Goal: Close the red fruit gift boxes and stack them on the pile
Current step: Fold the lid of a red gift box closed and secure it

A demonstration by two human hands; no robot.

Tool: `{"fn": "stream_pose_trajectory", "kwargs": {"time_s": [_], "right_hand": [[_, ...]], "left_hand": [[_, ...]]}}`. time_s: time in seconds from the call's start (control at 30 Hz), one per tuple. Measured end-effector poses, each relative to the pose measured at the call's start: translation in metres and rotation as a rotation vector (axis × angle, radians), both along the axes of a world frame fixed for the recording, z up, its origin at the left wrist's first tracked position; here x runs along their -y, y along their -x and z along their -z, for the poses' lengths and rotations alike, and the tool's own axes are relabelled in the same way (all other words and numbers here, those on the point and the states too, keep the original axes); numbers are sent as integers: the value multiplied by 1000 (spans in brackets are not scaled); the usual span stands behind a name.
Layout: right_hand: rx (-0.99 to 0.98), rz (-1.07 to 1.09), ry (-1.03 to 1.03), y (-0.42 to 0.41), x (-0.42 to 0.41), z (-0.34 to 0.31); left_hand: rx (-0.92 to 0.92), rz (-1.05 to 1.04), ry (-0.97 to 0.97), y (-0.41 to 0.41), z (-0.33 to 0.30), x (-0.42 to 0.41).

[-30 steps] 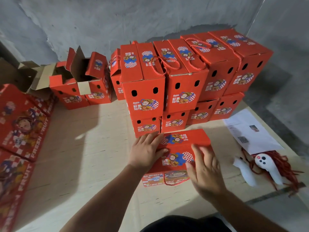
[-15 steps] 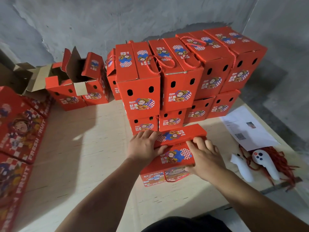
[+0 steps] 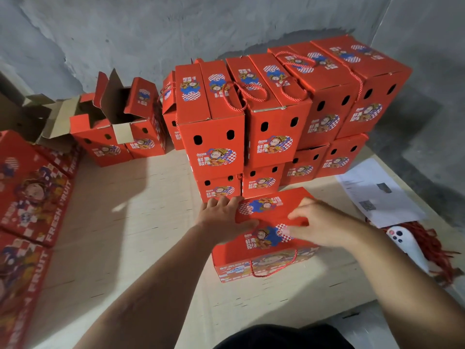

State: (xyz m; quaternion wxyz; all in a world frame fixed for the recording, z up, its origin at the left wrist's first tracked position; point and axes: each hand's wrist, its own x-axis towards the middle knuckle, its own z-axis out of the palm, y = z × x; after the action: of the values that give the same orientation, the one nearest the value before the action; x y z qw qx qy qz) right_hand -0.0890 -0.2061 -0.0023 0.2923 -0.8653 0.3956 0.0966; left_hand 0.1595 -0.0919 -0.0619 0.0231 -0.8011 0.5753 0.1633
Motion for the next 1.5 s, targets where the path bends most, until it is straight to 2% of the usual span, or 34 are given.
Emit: {"fn": "stream_pose_trajectory", "kwargs": {"time_s": [0.07,0.13,0.17,0.2,0.27,0.33,0.47,0.57,0.63,0.73,0.83,0.9,0.97,1.07,1.2,1.27,1.33,1.43,1.5], "right_hand": [[187,74,-37,-4,0,-10],[305,126,138,-12,-6,-7],[261,107,247,-15,-9,2],[137,60,311,-19,-13,13],[-99,9,325,-22,-27,43],[-125,32,357,-21,-34,68],[-31,59,425,-17,-33,78],[207,207,537,-11,-59,78],[332,199,594,-8,-88,88],[277,163,396,-7,-100,93],[203,171,365,3,-79,90],[155,270,344,9,-64,85],[121,446,233,6,-58,80],[211,638,14,-12,-66,77],[204,511,86,-8,-66,81],[240,367,86,-1,-54,76],[341,237,-4,7,-34,70],[435,251,-174,14,-18,57],[492,355,-204,19,-26,50]], "left_hand": [[17,22,-53,1,-3,3],[40,17,-55,4,-2,3],[52,16,-53,6,-2,3],[65,21,-46,8,0,1],[89,45,-20,9,2,-2],[92,59,-7,7,3,-4],[47,88,39,4,5,-6],[49,67,143,6,5,-12],[43,43,147,13,-2,-11],[-18,20,106,22,-18,-8],[-311,-89,-41,19,-33,-12],[-496,-129,-120,18,-43,-16],[-597,-142,-181,24,-51,-21],[-694,-117,-297,40,-54,-28],[-736,-155,-308,59,-51,-32],[-859,-176,-283,71,-49,-36],[-1002,-204,-281,81,-45,-41],[-1173,-322,-290,89,-33,-50],[-1134,-365,-181,92,-26,-53]]}}
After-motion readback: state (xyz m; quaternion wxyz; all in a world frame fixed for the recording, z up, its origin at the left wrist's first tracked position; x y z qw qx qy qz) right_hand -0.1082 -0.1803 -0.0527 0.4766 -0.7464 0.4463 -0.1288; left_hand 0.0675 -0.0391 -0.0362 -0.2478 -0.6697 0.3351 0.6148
